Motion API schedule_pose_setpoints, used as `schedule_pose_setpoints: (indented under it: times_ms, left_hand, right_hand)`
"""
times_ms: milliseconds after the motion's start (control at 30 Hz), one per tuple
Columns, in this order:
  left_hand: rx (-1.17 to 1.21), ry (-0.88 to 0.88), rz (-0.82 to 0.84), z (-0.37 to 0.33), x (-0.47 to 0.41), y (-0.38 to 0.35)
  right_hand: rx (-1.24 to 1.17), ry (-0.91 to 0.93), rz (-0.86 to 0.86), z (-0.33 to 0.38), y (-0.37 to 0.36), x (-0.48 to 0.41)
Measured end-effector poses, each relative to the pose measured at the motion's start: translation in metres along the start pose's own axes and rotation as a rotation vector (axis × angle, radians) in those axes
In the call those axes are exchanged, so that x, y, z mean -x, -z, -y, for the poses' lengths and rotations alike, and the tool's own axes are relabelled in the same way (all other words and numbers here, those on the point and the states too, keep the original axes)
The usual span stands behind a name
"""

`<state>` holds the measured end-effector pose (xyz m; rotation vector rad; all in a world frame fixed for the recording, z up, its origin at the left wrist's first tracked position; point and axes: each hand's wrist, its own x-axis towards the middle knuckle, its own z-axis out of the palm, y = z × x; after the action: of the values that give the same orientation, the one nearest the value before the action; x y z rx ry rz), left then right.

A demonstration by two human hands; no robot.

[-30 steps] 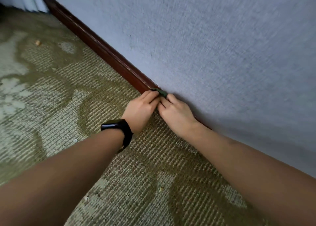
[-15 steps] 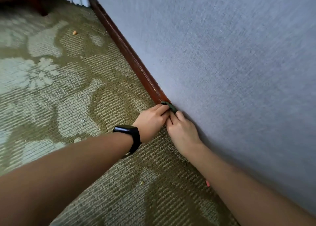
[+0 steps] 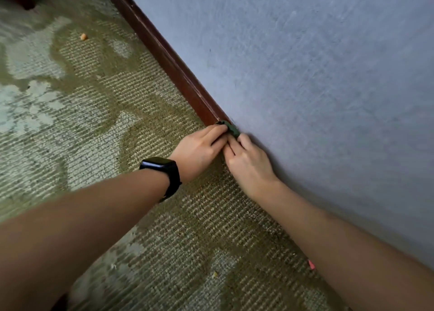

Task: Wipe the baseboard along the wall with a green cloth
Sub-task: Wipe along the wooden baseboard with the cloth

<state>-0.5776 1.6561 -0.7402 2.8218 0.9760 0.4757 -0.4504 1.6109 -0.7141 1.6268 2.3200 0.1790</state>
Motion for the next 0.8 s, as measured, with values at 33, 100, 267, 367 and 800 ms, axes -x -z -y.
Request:
schedule_pose_setpoints:
  times_ms: [33,100,267,367,800]
  left_hand:
    - [-0.004,-0.039,-0.009,0.009,-0.002,0.002]
    - [-0.018,-0.059,-0.026,0.030,-0.007,0.005]
    - [-0.011,0.050,0.007,0.091,-0.020,0.018]
    - [-0.033,-0.049,-0.034,0.107,-0.024,0.017]
    - [-0.046,-0.443,-0.222,0.084,-0.012,-0.017]
  right_hand:
    - [0.006,-0.026,-0.069,0.002,0.003,-0.005]
    - [-0.038,-0.042,-0.096,0.006,0.006,-0.022]
    - [-0.113,-0.096,-0.070,0.013,0.020,-0.096]
    - [-0.129,-0.183,-0.076,0.017,0.025,-0.101]
    - [-0.152,-0.217,-0.064,0.018,0.017,-0.034]
